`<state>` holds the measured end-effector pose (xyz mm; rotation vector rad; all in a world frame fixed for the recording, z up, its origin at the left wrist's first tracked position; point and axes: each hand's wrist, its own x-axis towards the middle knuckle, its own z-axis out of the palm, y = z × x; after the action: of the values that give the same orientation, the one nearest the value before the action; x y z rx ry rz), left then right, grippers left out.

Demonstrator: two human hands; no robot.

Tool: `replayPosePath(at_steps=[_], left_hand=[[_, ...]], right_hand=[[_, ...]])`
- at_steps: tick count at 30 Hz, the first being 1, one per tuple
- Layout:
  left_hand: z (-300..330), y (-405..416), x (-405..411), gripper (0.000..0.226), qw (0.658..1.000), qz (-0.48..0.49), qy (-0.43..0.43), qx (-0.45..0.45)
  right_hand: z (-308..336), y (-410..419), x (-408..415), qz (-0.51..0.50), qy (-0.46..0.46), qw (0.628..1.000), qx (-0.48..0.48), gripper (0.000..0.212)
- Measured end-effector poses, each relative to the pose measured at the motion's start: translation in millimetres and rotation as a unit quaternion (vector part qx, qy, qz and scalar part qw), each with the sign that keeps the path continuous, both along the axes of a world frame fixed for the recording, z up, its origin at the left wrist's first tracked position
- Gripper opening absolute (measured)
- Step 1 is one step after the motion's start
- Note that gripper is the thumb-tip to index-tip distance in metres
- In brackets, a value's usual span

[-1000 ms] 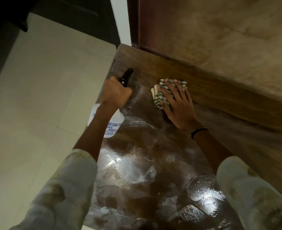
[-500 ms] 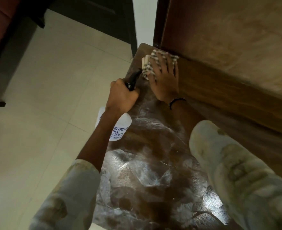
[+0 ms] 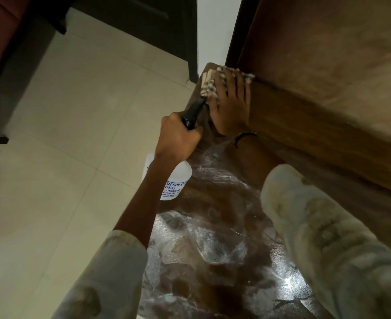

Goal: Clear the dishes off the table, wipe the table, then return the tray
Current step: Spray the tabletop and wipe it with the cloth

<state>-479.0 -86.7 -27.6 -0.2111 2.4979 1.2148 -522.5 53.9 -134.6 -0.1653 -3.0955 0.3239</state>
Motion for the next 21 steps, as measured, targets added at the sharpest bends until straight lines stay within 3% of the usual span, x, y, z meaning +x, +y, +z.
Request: replayPosePath(at_steps=[5,11,13,19,21], left_hand=[[-1.4,-0.7,-1.7,0.012,1.000,-0.002,-0.008,0.005],[1.2,-5.4,-1.4,0.022,1.000,0.008,-0.013,0.022],[2.0,-8.9,-1.8,0.020,0.999,0.021,-0.014,0.032],[-1.4,-13.3,-2.2,0.019,0.998,0.047,-0.017,0.035],[-1.9,-14.7,-1.9,0.020,0.998,0.052,-0.017,0.035]], right_hand=[[2.0,13.7,14.6,0.156,-0.012,0.988,0.000,0.054],[-3.5,-19.8,-18.4,0.001,0.019,1.000,0.007,0.053],[-0.2,-25.4,-18.1,0.000,0.018,1.000,-0.006,0.051],[8.2,3.3,10.6,0.237,-0.020,0.971,-0.010,0.049],[9.2,23.7,14.4,0.260,-0.026,0.965,0.002,0.048]])
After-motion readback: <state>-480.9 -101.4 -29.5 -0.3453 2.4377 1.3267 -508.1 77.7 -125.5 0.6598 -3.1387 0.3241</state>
